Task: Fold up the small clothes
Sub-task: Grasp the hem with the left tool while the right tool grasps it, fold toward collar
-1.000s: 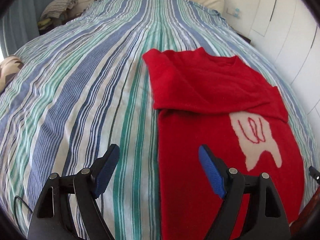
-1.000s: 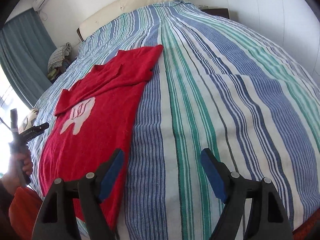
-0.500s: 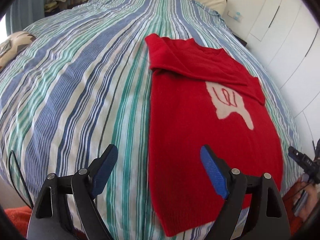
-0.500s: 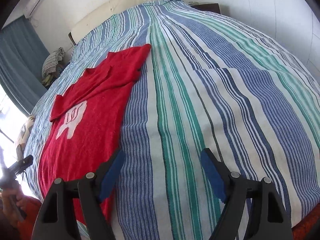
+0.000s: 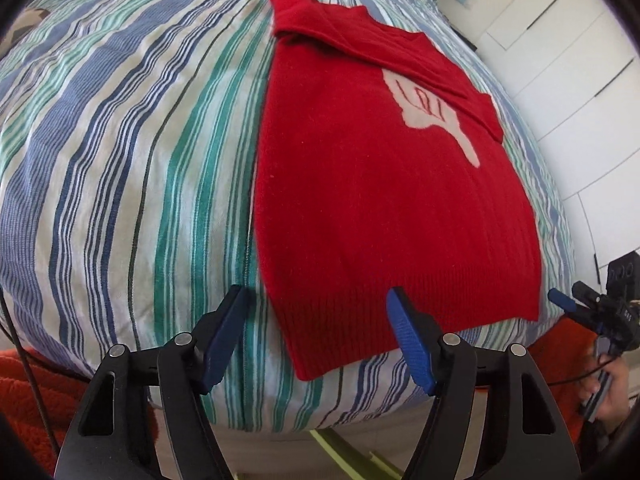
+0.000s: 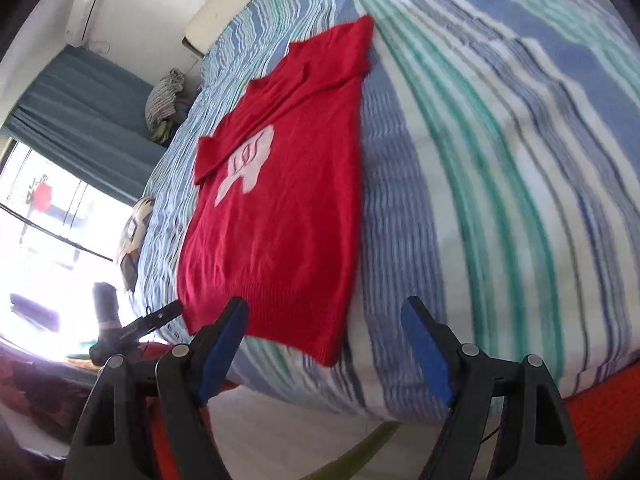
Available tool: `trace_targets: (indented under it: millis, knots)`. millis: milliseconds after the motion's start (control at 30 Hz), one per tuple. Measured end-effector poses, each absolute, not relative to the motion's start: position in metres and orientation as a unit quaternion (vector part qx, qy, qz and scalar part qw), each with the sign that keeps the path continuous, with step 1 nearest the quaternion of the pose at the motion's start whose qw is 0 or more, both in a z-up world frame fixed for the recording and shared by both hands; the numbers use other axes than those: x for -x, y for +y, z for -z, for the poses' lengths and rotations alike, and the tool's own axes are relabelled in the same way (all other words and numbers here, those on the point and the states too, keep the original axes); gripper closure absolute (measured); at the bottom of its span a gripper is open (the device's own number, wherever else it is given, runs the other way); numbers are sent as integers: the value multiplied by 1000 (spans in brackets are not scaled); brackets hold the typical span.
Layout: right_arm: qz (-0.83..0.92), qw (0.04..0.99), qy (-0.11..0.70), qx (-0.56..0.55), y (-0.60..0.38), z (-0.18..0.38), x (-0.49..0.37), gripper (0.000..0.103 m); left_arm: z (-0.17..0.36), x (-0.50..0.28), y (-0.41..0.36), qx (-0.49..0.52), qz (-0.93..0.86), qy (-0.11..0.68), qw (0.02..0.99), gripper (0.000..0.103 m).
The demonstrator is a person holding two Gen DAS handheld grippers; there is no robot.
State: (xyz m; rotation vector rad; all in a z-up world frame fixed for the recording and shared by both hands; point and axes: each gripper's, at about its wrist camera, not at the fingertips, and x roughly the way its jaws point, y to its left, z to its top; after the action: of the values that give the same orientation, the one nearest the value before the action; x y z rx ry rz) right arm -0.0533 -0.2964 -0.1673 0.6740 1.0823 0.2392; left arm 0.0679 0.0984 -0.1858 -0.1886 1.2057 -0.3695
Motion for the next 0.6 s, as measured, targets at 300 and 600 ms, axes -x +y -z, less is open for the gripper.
trace_targets:
  millis: [300,600]
  knots:
    - [-146,764,562,-281,-256,203,31,98,201,-63,87,94,186,605,769,99]
    - [-130,838,422,-321,-293,119,-19,98,114,-130,107,231,243,500,798,100]
